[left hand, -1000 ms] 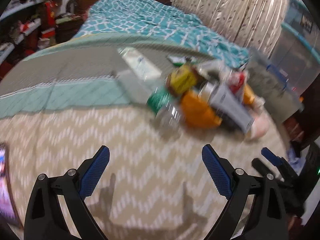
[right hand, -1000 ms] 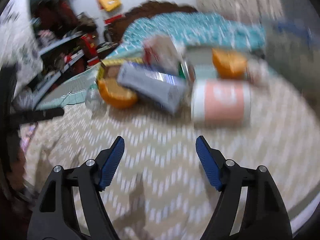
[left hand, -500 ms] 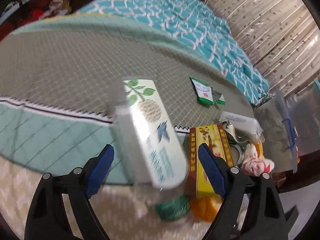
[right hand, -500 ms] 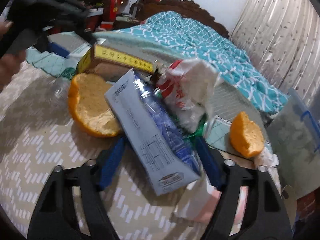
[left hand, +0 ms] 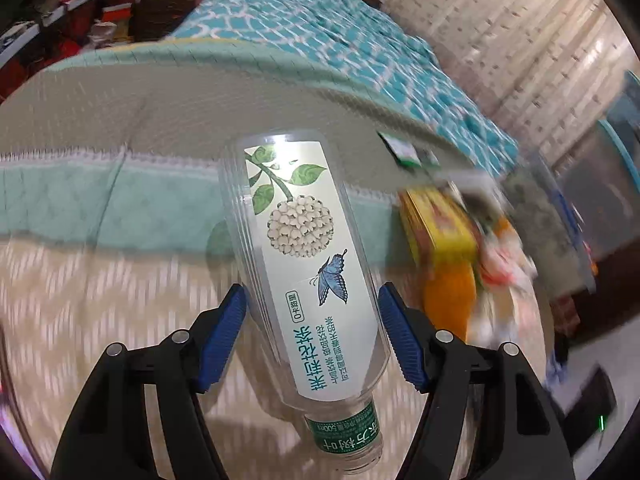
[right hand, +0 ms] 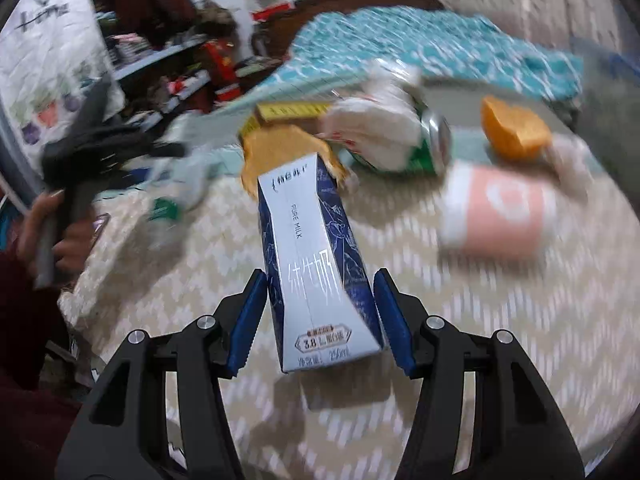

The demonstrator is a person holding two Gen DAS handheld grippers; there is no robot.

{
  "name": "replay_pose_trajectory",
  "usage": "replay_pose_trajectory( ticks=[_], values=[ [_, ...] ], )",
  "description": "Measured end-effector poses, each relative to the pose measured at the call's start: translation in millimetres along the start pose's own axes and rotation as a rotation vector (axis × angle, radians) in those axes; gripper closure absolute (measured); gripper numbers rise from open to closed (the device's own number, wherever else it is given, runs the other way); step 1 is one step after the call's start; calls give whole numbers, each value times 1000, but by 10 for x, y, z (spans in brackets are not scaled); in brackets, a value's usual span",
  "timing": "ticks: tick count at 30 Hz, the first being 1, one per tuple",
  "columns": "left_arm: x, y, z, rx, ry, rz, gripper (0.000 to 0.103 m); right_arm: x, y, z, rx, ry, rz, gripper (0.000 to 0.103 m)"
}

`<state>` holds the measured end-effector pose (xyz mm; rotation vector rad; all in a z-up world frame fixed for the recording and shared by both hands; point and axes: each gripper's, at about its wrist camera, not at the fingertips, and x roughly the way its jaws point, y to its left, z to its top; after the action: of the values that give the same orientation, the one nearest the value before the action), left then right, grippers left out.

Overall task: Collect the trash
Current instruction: 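Grasp the clear water bottle with the left gripper while the right grasps the milk carton, then carry the bottle and carton to the beige bin and release both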

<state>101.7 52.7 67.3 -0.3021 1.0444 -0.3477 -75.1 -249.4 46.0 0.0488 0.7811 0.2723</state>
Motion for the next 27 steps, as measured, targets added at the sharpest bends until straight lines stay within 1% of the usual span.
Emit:
replay_pose_trajectory(
  ticks=[2,4,5,6,7,8,10,11,12,13,14,15,16,17,18,19,20,21,22,24,25,26,27],
  values=[
    [-81,-79,-203,47,23,-33,38,32,-10,-83,4,10,-7,36],
    [-126,-205,-391,89,44,-50,38,66,2,-103,0,3,-22,28],
    [-115,-271,-459,102,53,-59,37,75,0,-95,-1,-3,-25,27],
    [-101,-336,-523,110,62,-64,37,76,3,-82,-1,-15,-33,24],
    [-75,-406,-575,119,64,-53,36,83,1,-59,0,-25,-47,20],
    [-61,-445,-634,128,64,-36,35,104,-8,-54,3,-29,-58,19],
    [-10,-541,-725,138,73,10,21,138,-50,-13,10,-26,-66,19],
    [3,-568,-760,136,78,19,19,147,-68,-13,13,-24,-62,20],
    [29,-604,-807,139,90,26,17,156,-79,-24,16,-15,-48,31],
    [52,-641,-866,152,100,35,17,163,-84,-48,20,3,-16,45],
    [63,-660,-914,167,101,50,19,135,-100,-49,25,2,-3,46],
    [73,-680,-972,184,98,73,36,112,-125,-65,40,10,35,46],
    [95,-699,-1005,202,111,89,40,84,-179,-81,84,23,135,46],
    [58,-694,-1046,205,109,81,41,44,-246,-106,137,22,241,46],
    [13,-699,-1065,204,106,59,41,15,-292,-128,171,18,309,47],
    [-53,-716,-1067,207,95,32,41,-30,-363,-157,211,12,398,47],
    [-150,-747,-1069,219,72,2,41,-71,-420,-177,233,-1,442,48],
    [-236,-785,-1063,231,51,-26,41,-103,-480,-188,255,-14,467,50],
    [-328,-852,-1037,246,29,-73,41,-142,-566,-203,287,-34,484,50],
    [-396,-1010,-1003,283,17,-143,41,-189,-720,-217,335,-65,491,50],
    [-384,-1152,-949,318,17,-167,41,-213,-806,-224,353,-81,473,51],
    [-360,-1281,-936,347,20,-176,41,-229,-882,-231,370,-90,457,51],
    [-290,-1425,-910,378,32,-181,41,-247,-951,-232,390,-98,460,51]
  ],
)
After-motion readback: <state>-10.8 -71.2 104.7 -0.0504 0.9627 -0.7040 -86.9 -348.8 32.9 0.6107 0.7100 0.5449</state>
